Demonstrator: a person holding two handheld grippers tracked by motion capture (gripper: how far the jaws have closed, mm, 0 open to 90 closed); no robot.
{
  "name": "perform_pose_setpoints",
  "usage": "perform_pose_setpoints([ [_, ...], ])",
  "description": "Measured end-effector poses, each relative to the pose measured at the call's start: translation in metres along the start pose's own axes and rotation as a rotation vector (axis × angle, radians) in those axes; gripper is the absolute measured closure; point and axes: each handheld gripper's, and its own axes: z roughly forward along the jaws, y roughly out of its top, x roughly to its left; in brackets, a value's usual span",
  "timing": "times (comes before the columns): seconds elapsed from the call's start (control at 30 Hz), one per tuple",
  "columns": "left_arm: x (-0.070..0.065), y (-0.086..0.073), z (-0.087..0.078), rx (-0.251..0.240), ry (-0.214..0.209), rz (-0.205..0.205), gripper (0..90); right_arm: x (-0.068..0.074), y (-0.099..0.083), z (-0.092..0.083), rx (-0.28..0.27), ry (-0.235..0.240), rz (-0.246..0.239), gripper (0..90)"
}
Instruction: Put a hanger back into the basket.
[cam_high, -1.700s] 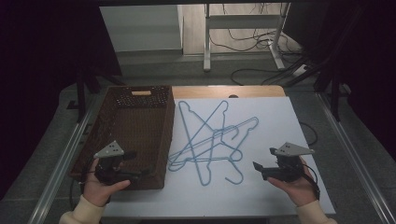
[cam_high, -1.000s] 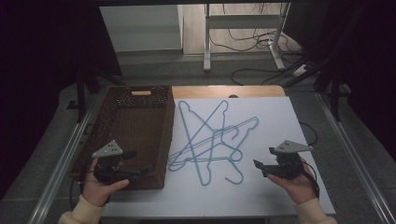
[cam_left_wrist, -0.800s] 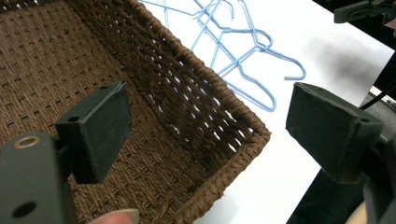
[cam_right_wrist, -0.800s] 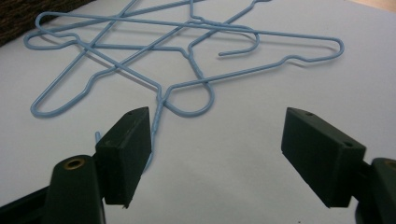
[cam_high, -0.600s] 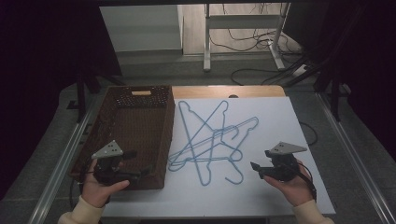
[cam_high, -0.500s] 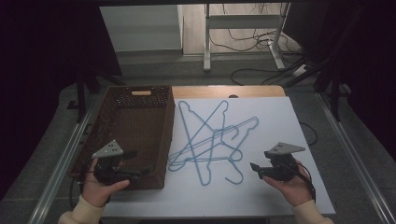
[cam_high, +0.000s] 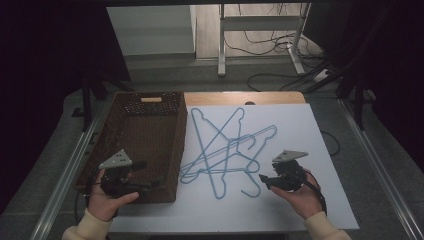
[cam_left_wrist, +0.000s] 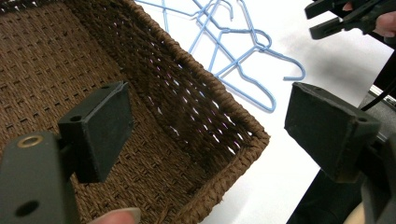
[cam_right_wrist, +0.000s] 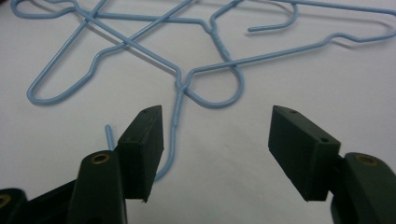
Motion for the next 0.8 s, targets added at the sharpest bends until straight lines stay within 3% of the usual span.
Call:
perform_pose_setpoints([
  [0.3, 0.0, 0.001, -0.002, -0.004, 0.002, -0.001, 15.5, 0.013, 0.019, 0.024, 0.089, 0.006, -0.035, 44.0],
  [0.63, -0.001, 0.001, -0.002, -0.003, 0.002, 0.001, 15.5, 0.02, 0.024, 0.044, 0.207, 0.02, -0.027, 49.8],
  [0.8, 0.0, 0.001, -0.002, -0.003, 0.002, 0.0, 15.5, 0.023, 0.03, 0.058, 0.271, 0.008, -0.024, 57.3],
])
